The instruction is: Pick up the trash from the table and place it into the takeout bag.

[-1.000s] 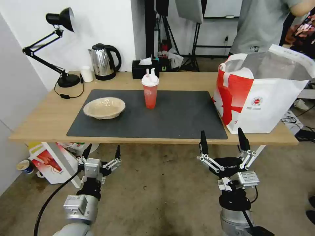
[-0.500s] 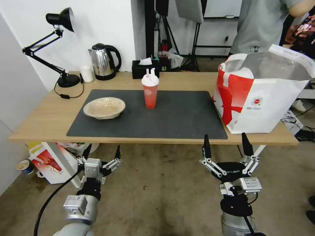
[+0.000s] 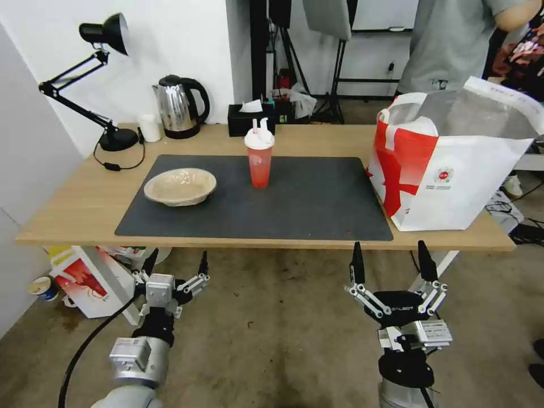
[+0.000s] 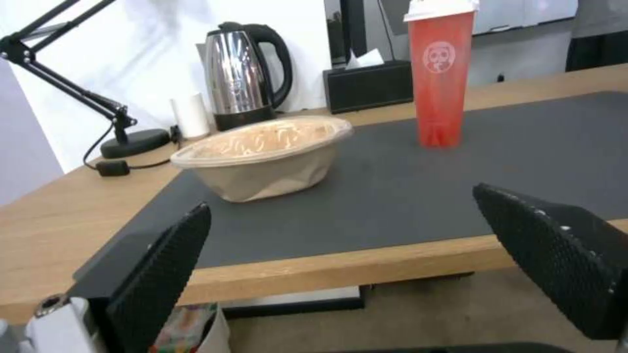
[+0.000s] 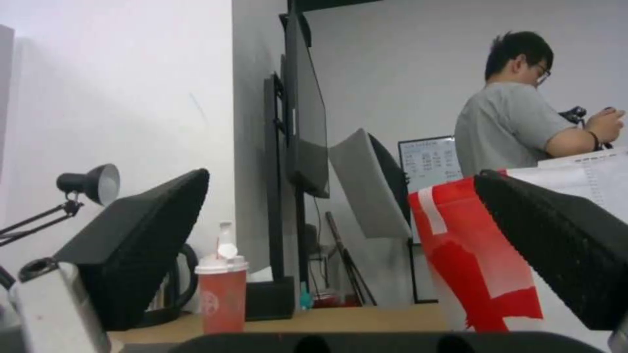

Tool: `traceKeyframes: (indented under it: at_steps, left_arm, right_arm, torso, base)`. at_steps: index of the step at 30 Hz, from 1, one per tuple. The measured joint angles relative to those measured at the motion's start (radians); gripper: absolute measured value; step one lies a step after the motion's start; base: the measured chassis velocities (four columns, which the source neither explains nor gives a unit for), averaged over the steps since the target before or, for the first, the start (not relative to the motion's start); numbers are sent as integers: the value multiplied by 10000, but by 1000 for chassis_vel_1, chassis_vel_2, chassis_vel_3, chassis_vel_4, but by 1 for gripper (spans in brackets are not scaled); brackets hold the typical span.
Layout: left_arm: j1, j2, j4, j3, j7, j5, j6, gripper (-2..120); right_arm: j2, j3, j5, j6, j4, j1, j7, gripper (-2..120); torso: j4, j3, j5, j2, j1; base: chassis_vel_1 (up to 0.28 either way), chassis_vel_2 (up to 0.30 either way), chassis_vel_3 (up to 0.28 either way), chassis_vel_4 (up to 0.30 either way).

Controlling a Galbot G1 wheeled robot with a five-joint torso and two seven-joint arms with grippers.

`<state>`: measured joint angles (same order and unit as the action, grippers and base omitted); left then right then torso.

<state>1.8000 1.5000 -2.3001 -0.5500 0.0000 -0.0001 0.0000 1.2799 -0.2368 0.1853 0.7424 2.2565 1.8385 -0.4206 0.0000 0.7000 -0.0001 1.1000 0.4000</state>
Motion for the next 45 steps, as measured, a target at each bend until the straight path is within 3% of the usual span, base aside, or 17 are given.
traceKeyframes:
  at_steps: [9,17,23,28,30,39,45]
  left_arm:
    - [0,0,0,0,0,0,0,100]
    - [1,-1,0,0,0,0,0,100]
    - [0,-1,0,0,0,0,0,100]
    - [0,0,0,0,0,0,0,100]
    - [0,-2,0,-1,0,0,0,100]
    - [0,-1,0,0,0,0,0,100]
    - [0,0,0,0,0,0,0,100]
  right_arm:
    - [7,69,45,-148,120,-117,38,100]
    - [-558,177,-1003,-1333,492,-1238,882,100]
    - [-1655,112,-3170,-3005,782,-2457,1941,100]
    - [-2395,221,-4393,-3968,773,-3234,2131,100]
    - [-3060,329,-5367,-4620,602,-4009,2164,100]
    - [-4653,1157,-8205,-5922,-317,-6796,2119,100]
    - [-5135,1989,-9394,-6466,-893,-8452,1875,100]
  torso:
    - [-2,0,0,0,0]
    - [1,0,1,0,0]
    - [0,1,3,0,0]
    - [1,1,1,0,1]
    - [2,1,3,0,0]
    - [0,2,3,0,2]
    - [1,1,0,-1,3]
  base:
    - [0,0,0,0]
    - [0,0,0,0]
    - [0,0,0,0]
    - [0,0,0,0]
    - [0,0,0,0]
    - [0,0,0,0]
    - [0,0,0,0]
